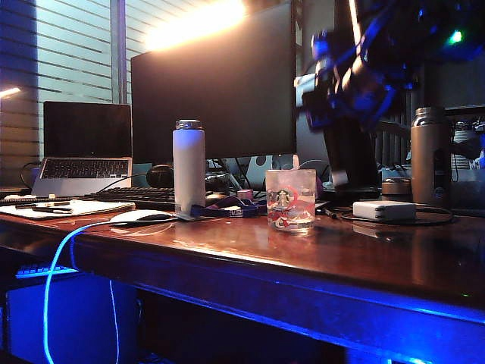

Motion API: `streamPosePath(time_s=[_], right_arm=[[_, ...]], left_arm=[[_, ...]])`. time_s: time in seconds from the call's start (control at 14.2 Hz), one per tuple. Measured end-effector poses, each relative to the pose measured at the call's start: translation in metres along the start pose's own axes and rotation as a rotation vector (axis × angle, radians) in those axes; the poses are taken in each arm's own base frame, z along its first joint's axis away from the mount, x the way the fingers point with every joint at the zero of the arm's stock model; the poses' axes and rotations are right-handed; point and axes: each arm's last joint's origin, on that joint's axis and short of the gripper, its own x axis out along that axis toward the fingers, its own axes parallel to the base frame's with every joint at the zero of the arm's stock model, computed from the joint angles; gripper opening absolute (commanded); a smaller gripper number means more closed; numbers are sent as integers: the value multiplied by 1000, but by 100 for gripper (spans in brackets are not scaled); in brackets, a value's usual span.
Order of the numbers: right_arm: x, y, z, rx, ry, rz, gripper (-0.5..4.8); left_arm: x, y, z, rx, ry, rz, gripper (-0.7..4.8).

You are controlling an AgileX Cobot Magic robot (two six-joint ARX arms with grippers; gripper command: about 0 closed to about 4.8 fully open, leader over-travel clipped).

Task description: Pick up the black thermos, pour a little water from inside into the glass cup, then place the black thermos back on the table.

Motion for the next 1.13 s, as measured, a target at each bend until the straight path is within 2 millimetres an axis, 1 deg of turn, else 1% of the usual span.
streamPosePath(time_s=[0.14,0.28,0.35,0.56,1.13], right_arm=[[0,-7,-5,3,-1,-29,49],[1,-17,-16,-6,35,-63,49],[1,-20,-18,-23,52,-77,49],[2,-19,-18,-61,44,-56,49],[7,-16,-28,-150,88,-14,49]], left_arm=[[0,0,0,0,0,0,-2],[0,0,0,0,0,0,-2],[0,0,0,0,0,0,-2],[0,0,0,0,0,0,-2],[0,0,0,0,-1,0,-2]])
